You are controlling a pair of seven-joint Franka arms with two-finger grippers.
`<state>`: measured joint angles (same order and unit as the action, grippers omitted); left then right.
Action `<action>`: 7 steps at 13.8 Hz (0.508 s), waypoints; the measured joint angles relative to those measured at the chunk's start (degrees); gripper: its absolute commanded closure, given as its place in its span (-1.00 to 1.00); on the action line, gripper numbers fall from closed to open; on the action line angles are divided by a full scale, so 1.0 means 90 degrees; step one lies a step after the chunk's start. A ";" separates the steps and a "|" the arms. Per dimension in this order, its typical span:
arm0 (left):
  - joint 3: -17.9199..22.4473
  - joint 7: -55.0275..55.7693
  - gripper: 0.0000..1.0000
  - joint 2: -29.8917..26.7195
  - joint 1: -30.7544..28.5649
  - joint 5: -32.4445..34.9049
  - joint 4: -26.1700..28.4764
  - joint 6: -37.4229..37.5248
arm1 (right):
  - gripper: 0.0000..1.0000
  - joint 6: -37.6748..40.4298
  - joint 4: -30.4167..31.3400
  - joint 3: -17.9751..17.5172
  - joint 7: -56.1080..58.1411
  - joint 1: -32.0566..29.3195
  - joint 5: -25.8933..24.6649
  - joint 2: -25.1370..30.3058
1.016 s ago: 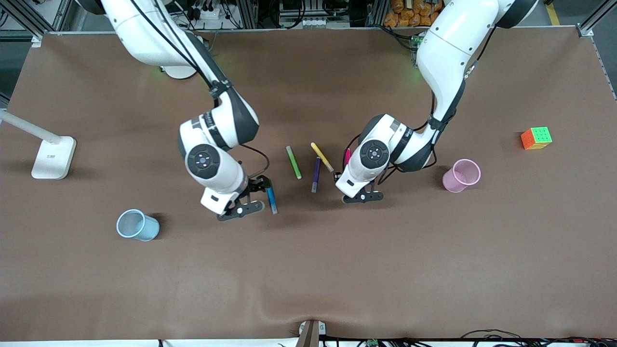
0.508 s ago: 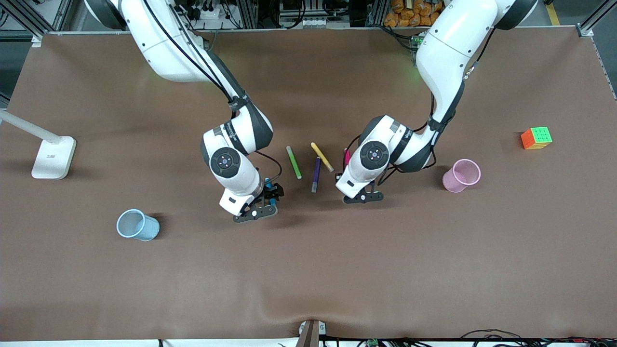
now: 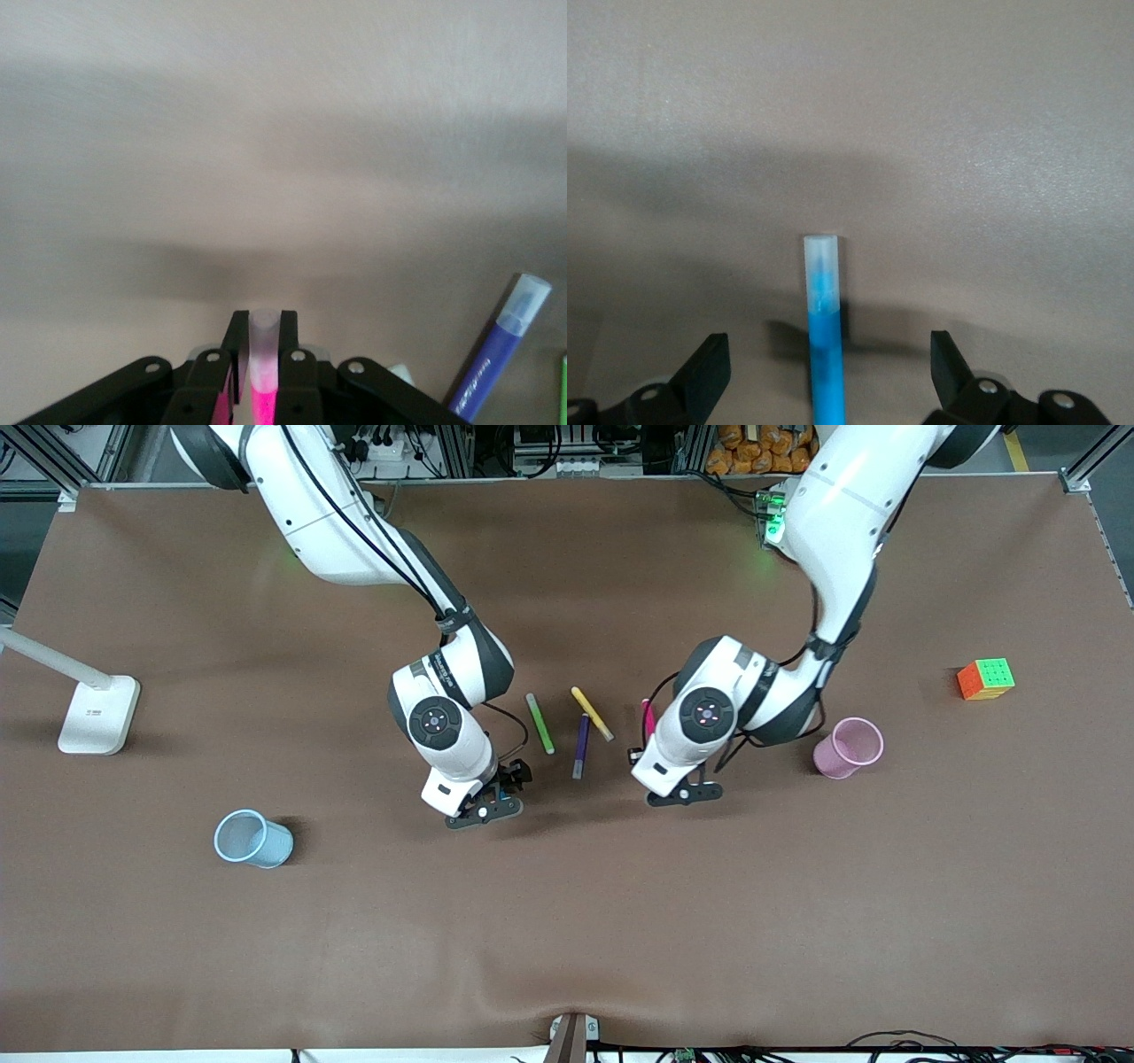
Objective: Place pink and blue markers in matching cups
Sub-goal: 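Close the left gripper on the pink marker while the right gripper grasps the blue marker, then lift the pink marker over the pink cup with the left gripper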
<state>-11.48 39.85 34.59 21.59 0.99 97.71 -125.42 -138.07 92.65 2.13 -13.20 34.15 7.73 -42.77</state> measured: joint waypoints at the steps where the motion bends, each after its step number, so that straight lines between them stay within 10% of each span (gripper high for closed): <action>1: 0.0021 -0.0057 1.00 -0.0225 -0.0104 0.0002 -0.0015 0.0253 | -0.96 -0.0015 0.0003 0.0001 -0.0001 0.0001 0.0000 -0.0003; 7: 0.0109 -0.0961 1.00 -0.1088 -0.1267 0.0397 -0.0008 0.0671 | -0.52 -0.0207 0.0009 0.0003 -0.0004 0.0005 -0.0004 -0.0134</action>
<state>-10.50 31.20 24.80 10.19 4.56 97.63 -119.38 -139.93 92.73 2.16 -13.23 34.20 7.70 -43.98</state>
